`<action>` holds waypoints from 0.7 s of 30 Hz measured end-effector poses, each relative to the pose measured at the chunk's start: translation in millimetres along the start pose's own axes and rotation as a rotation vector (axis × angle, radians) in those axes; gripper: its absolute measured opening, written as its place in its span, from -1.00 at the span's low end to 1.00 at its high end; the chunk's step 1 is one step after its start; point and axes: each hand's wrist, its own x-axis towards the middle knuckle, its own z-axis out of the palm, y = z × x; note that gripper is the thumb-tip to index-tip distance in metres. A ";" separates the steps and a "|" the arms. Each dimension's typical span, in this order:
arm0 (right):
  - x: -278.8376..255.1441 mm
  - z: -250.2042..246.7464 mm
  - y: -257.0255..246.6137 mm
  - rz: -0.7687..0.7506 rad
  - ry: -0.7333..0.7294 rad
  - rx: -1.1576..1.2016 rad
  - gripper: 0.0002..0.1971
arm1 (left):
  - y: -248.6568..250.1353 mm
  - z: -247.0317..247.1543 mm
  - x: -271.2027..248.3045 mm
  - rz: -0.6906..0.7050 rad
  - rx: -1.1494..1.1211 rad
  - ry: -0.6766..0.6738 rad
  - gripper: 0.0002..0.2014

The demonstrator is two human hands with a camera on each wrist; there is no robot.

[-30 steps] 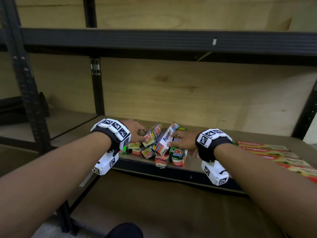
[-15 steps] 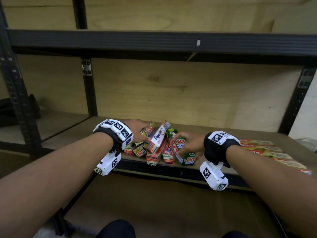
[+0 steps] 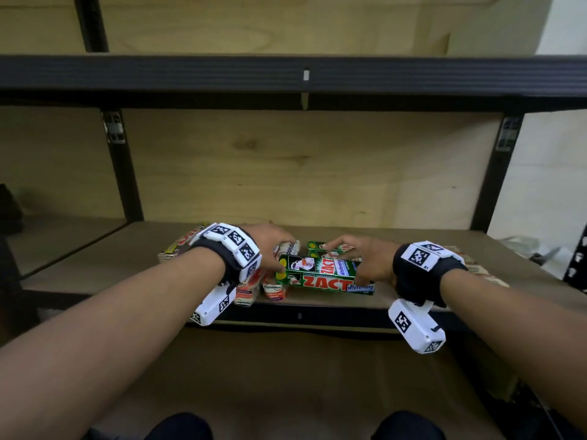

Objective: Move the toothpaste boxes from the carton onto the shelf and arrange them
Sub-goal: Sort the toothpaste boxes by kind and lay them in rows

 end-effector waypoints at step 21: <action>26.8 -16.0 59.0 0.063 0.022 -0.585 -0.35 | 55.3 40.7 70.2 0.005 0.082 -0.085 -0.41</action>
